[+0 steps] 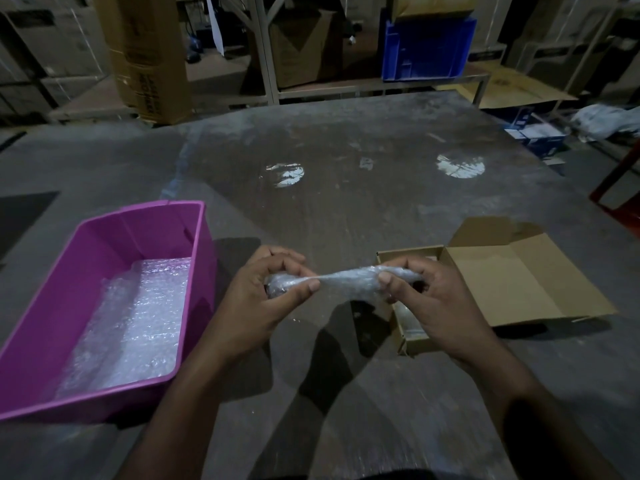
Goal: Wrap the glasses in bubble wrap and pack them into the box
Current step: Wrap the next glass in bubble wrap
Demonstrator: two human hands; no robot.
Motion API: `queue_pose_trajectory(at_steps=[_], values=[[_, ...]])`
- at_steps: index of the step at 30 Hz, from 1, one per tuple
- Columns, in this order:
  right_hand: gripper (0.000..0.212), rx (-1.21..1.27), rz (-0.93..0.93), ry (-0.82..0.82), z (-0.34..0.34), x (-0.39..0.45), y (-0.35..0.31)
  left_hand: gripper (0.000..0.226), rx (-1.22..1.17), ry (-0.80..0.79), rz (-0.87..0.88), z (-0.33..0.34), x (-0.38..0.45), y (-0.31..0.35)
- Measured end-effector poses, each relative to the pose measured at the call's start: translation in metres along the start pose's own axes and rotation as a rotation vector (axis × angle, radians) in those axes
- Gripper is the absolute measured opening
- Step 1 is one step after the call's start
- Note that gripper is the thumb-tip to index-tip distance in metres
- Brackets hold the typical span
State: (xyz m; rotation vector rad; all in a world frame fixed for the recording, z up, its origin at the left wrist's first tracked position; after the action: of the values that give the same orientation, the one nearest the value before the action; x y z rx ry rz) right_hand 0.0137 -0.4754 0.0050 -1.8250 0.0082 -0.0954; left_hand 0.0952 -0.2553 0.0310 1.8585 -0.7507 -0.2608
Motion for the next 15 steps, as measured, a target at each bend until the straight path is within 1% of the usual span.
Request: queue_pose_trajectory(at_steps=[3, 5, 8, 9, 10, 13, 15], values=[[0.021, 0.132, -0.013, 0.045, -0.001, 0.001, -0.002, 0.005, -0.057, -0.08, -0.017, 0.006, 0.0, -0.002], [0.025, 0.162, -0.025, 0.075, -0.004, 0.001, -0.005, 0.004, -0.12, -0.131, -0.043, 0.012, -0.001, -0.006], [0.047, 0.227, -0.039, 0.012, 0.0, 0.001, -0.007, 0.013, -0.116, -0.155, -0.052, 0.016, -0.002, -0.008], [0.05, 0.215, -0.038, -0.008, 0.002, 0.001, -0.008, 0.014, -0.117, -0.163, -0.048, 0.017, -0.002, -0.008], [0.047, 0.2, -0.035, -0.018, 0.003, 0.001, -0.009, 0.014, -0.133, -0.168, -0.05, 0.017, -0.002, -0.008], [0.024, 0.201, -0.031, 0.015, 0.001, 0.0, -0.011, 0.017, -0.22, -0.168, -0.077, 0.018, -0.002, -0.008], [0.021, 0.194, -0.034, 0.027, 0.0, 0.0, -0.012, 0.019, -0.218, -0.176, -0.085, 0.018, -0.002, -0.009]])
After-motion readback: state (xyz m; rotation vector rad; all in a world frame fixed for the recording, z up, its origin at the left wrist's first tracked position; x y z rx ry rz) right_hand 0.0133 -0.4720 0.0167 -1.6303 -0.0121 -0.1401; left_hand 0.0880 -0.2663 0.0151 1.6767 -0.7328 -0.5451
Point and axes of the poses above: each hand's wrist, its own x-axis towards the middle knuckle, its own z-axis out of the palm, y = z × x, the point moved 8 cm from there along x, towards the middle knuckle, and after that the axes turned 9 degrees about -y, right-handed, at the moved point
